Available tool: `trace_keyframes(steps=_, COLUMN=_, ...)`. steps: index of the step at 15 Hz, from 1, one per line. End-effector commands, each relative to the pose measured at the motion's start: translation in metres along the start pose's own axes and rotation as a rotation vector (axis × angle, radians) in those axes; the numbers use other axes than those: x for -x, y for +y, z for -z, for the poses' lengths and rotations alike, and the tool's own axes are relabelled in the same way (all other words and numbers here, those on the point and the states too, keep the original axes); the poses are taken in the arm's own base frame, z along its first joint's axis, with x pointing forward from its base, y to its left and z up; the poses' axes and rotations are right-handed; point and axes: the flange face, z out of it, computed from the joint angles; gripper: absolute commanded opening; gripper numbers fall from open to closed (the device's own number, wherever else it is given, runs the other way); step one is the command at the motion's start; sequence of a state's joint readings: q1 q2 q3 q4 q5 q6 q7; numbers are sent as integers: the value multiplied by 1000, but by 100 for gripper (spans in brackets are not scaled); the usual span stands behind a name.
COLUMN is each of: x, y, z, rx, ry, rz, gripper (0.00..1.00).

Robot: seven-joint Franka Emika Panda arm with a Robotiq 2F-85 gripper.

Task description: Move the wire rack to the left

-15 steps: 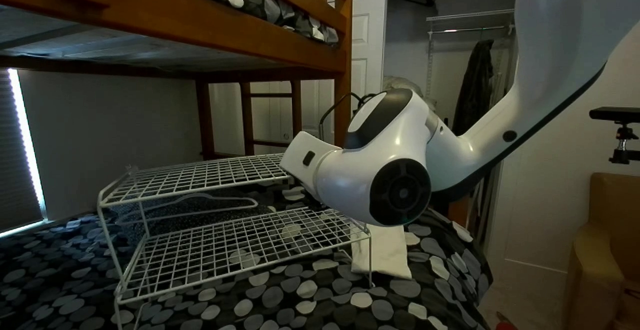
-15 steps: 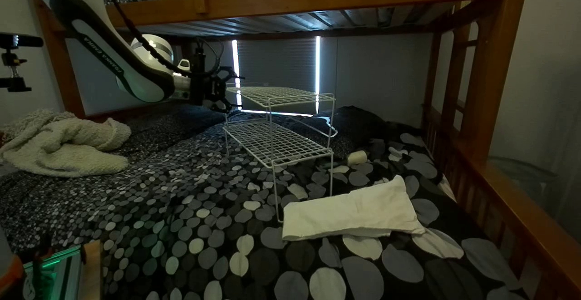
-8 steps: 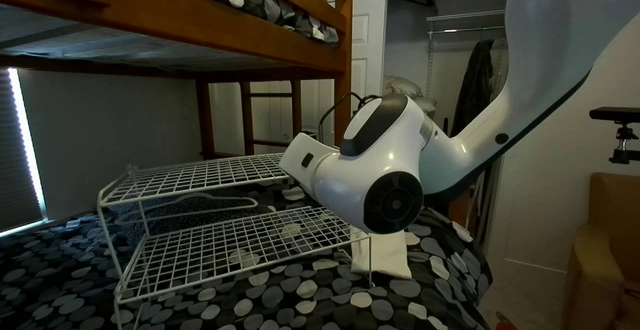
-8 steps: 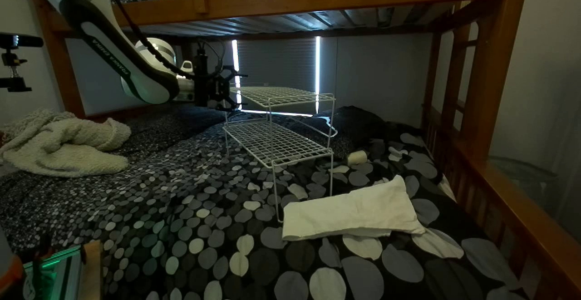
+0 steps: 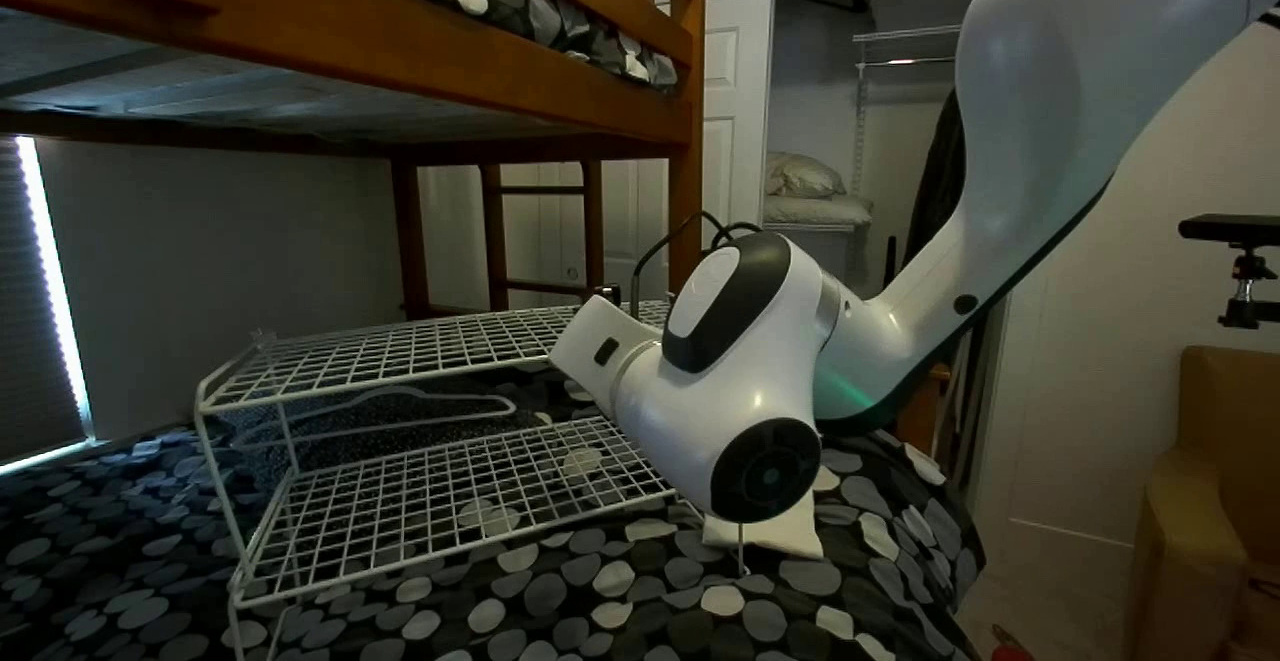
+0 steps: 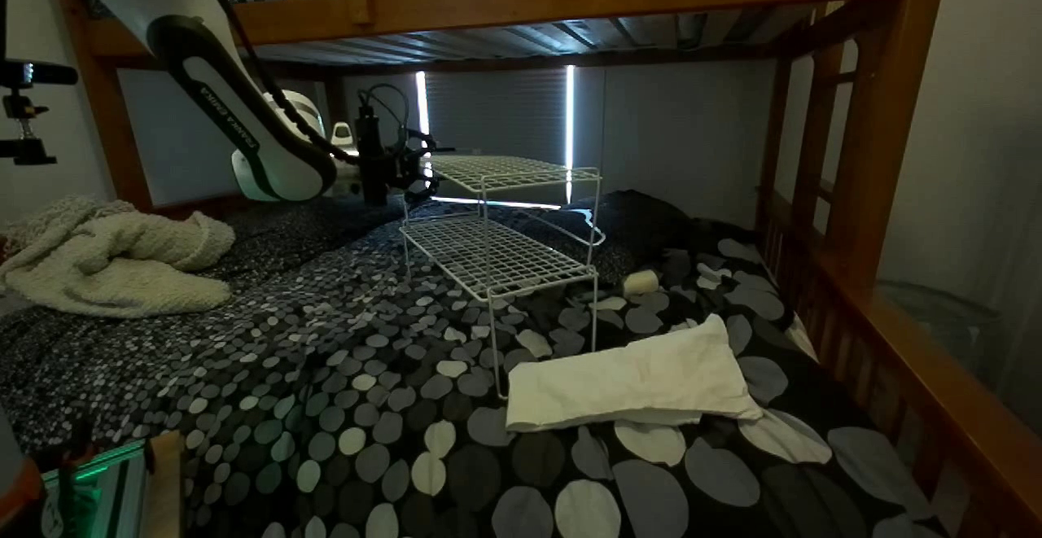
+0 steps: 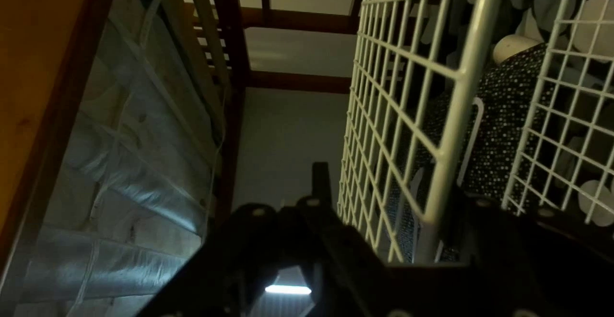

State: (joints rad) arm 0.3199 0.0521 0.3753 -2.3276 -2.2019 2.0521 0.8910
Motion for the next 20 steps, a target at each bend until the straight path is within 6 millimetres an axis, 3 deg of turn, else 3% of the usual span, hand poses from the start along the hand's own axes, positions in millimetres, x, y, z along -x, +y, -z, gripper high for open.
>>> trace_keyframes(steps=1, x=-5, y=-8, z=-5, rx=45, ry=8, rz=-17, gripper=23)
trace_keyframes(steps=4, x=-6, y=-15, z=-8, rx=51, ry=12, rz=-41, gripper=1)
trace_keyframes(steps=10, x=-12, y=-12, z=-7, rx=91, ry=70, rz=-77, gripper=1)
trace_keyframes(steps=15, x=-27, y=21, z=5, rx=187, ry=183, rz=-78, gripper=1)
trace_keyframes(steps=20, x=-42, y=37, z=14, rx=210, ry=281, rz=-104, gripper=1)
